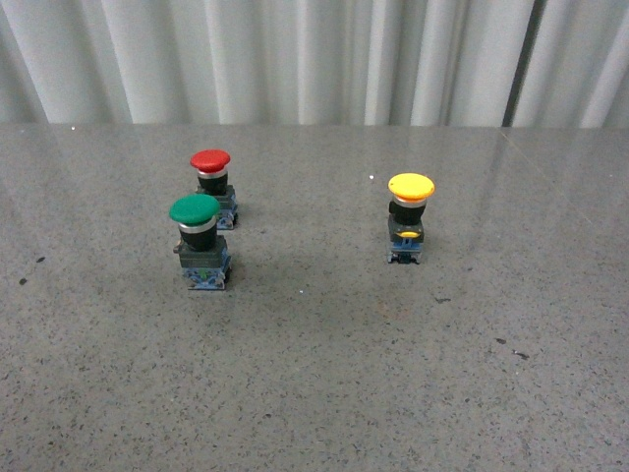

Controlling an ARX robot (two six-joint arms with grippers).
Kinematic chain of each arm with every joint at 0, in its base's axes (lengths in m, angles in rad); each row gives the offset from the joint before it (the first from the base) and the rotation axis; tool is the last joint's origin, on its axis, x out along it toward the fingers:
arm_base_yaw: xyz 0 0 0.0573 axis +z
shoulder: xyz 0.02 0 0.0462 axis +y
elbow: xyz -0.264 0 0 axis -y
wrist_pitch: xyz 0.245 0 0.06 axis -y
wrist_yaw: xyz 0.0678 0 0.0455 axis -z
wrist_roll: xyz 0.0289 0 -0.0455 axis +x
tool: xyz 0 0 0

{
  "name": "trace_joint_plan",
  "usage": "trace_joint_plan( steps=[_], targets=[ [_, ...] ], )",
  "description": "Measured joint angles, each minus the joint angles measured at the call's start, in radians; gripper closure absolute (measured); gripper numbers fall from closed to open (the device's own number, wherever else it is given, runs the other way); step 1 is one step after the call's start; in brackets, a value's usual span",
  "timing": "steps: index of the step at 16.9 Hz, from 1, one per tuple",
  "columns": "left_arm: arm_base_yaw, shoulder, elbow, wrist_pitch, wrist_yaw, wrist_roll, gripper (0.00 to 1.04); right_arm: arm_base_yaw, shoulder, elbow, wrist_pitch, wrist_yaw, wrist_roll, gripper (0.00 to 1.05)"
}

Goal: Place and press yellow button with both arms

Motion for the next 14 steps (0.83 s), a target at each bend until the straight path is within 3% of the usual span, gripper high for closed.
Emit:
trace_joint_plan(
  steps=[1, 2, 4, 9, 10, 14],
  targets=[
    [0.011, -0.092, -0.069, -0.011, -0.001, 0.023, 0.07, 0.000, 0.000, 0.000, 0.000, 0.000, 0.000, 0.07],
    [0.044, -0.211, -0.150, -0.074, -0.064, -0.056, 0.19, 0.000, 0.000, 0.000, 0.000, 0.000, 0.000, 0.07],
    [0.183, -0.410, -0.346, -0.055, -0.020, -0.235, 0.40, 0.000, 0.000, 0.000, 0.000, 0.000, 0.000, 0.07],
    [0.327, -0.595, -0.630, 0.010, 0.146, -0.343, 0.96, 0.000, 0.000, 0.000, 0.000, 0.000, 0.000, 0.07],
    [0.349, -0.628, -0.660, 0.018, 0.168, -0.353, 1.03, 0.000, 0.000, 0.000, 0.000, 0.000, 0.000, 0.07],
    [0.413, -0.726, -0.758, 0.019, 0.238, -0.353, 1.03, 0.000, 0.000, 0.000, 0.000, 0.000, 0.000, 0.07]
  ],
)
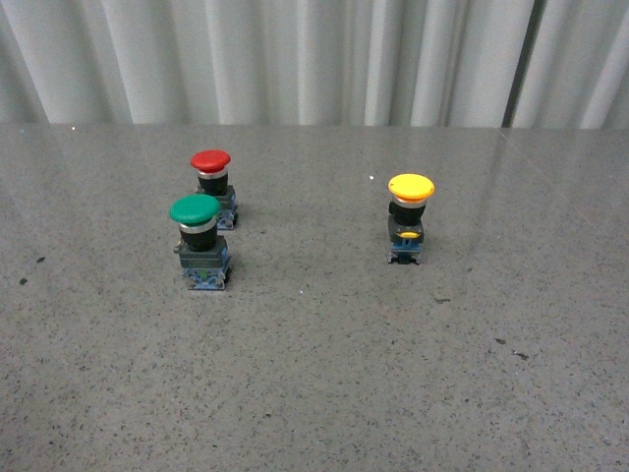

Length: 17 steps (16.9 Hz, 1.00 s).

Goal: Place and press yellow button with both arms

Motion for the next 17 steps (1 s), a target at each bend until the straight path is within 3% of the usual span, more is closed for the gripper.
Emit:
trace_joint_plan(
  steps=[3, 4, 17],
  targets=[
    [0.117, -0.077, -0.052, -0.024, 0.112, 0.000, 1.03, 0.000, 0.000, 0.000, 0.000, 0.000, 0.000, 0.07],
    [0.129, -0.098, -0.063, -0.029, 0.105, -0.002, 1.03, 0.000, 0.000, 0.000, 0.000, 0.000, 0.000, 0.07],
    [0.122, -0.363, -0.153, -0.200, 0.122, -0.002, 1.03, 0.000, 0.000, 0.000, 0.000, 0.000, 0.000, 0.07]
  ],
)
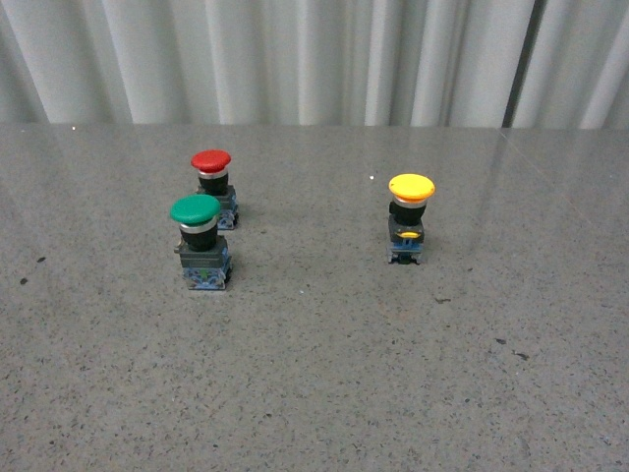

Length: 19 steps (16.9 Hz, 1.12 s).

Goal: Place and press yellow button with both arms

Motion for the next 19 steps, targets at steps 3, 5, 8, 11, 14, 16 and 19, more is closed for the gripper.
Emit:
trace_joint_plan(
  steps=[3, 5, 8, 11, 14, 16, 19],
  targets=[
    [0.000, -0.143, 0.003, -0.142, -0.003, -0.001, 1.03, 0.000, 0.000, 0.000, 0.001, -0.001, 0.000, 0.07],
    [0.001, -0.143, 0.000, -0.146, 0.000, 0.000, 1.03, 0.000, 0.000, 0.000, 0.000, 0.000, 0.000, 0.07],
    [0.001, -0.143, 0.000, -0.148, 0.000, 0.000, 1.03, 0.000, 0.000, 0.000, 0.001, 0.000, 0.000, 0.07],
    [0.001, -0.143, 0.000, -0.148, 0.000, -0.002, 1.02, 0.000, 0.000, 0.000, 0.000, 0.000, 0.000, 0.07],
    [0.001, -0.143, 0.000, -0.148, -0.001, -0.001, 0.72, 0.000, 0.000, 0.000, 0.000, 0.000, 0.000, 0.07],
    [0.001, -0.143, 0.000, -0.148, -0.001, -0.001, 0.52, 0.000, 0.000, 0.000, 0.000, 0.000, 0.000, 0.07],
    [0.001, -0.143, 0.000, -0.148, -0.001, -0.001, 0.23, 0.000, 0.000, 0.000, 0.000, 0.000, 0.000, 0.07]
  ],
)
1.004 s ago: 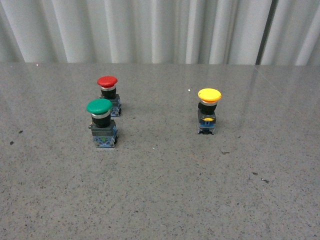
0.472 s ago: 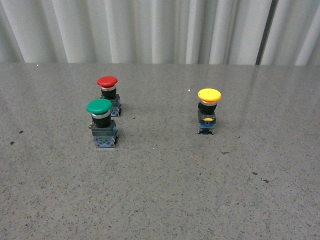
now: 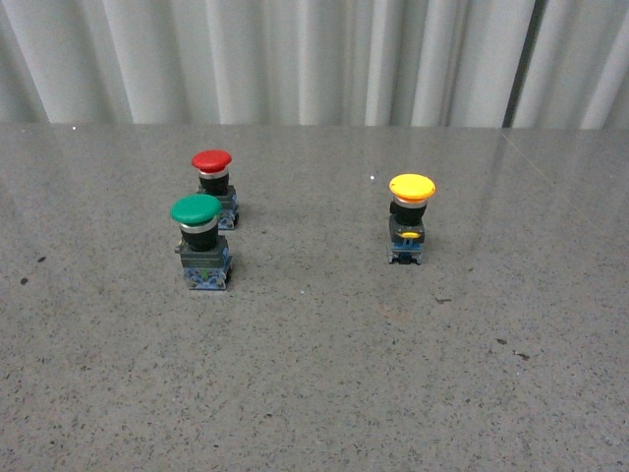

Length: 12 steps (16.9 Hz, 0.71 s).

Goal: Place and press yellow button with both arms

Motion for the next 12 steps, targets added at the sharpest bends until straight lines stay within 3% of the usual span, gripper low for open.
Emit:
trace_joint_plan(
  steps=[2, 3, 4, 5, 8, 12],
  targets=[
    [0.000, 0.000, 0.000, 0.000, 0.000, 0.001, 0.05, -0.018, 0.007, -0.002, 0.036, -0.053, 0.023, 0.07],
    [0.000, 0.000, 0.000, 0.001, 0.002, 0.000, 0.07, -0.074, 0.080, 0.000, 0.226, -0.225, 0.098, 0.07],
    [0.000, 0.000, 0.000, 0.000, -0.002, 0.000, 0.07, -0.049, 0.233, 0.015, 0.388, -0.328, 0.158, 0.07],
    [0.000, 0.000, 0.000, 0.000, 0.000, 0.000, 0.07, 0.010, 0.402, 0.050, 0.524, -0.346, 0.169, 0.07],
    [0.000, 0.000, 0.000, 0.000, 0.001, 0.000, 0.07, 0.166, 0.849, 0.269, 0.853, -0.250, 0.144, 0.07],
    [0.000, 0.000, 0.000, 0.000, 0.000, 0.000, 0.07, 0.358, 1.361, 0.563, 0.831, -0.127, 0.087, 0.07]
  ],
)
